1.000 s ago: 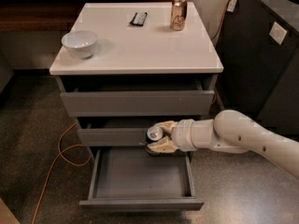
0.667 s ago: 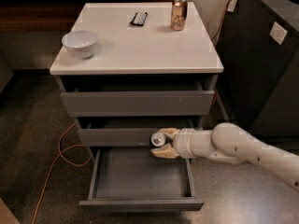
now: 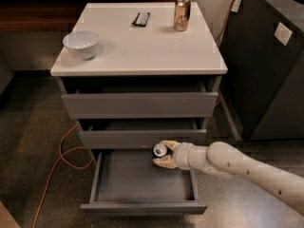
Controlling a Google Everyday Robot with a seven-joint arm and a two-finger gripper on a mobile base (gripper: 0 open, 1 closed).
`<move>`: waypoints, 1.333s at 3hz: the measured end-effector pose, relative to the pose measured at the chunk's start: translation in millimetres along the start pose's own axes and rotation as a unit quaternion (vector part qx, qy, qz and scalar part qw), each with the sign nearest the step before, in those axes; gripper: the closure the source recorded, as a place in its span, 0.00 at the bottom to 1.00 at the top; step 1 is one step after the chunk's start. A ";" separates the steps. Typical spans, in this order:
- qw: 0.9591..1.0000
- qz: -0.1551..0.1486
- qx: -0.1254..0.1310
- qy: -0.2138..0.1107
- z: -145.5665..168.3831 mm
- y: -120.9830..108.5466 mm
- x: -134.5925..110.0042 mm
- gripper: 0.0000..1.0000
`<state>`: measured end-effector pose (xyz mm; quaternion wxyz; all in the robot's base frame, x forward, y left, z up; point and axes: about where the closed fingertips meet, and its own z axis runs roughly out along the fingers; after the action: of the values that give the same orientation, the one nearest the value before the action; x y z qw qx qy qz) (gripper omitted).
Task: Place pepsi can into bottom drawer
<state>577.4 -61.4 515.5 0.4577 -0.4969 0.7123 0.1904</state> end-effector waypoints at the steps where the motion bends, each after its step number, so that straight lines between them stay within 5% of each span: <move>1: 1.000 0.013 0.010 -0.005 31.6 -4.2 29.8 1.00; 4: 0.998 0.066 0.021 -0.003 108.0 4.0 127.8 1.00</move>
Offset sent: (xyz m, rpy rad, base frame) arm 0.0407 0.0088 -0.1277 0.0941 0.0673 -0.0933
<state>612.7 -49.5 352.4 0.4566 -0.4385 0.7459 0.2071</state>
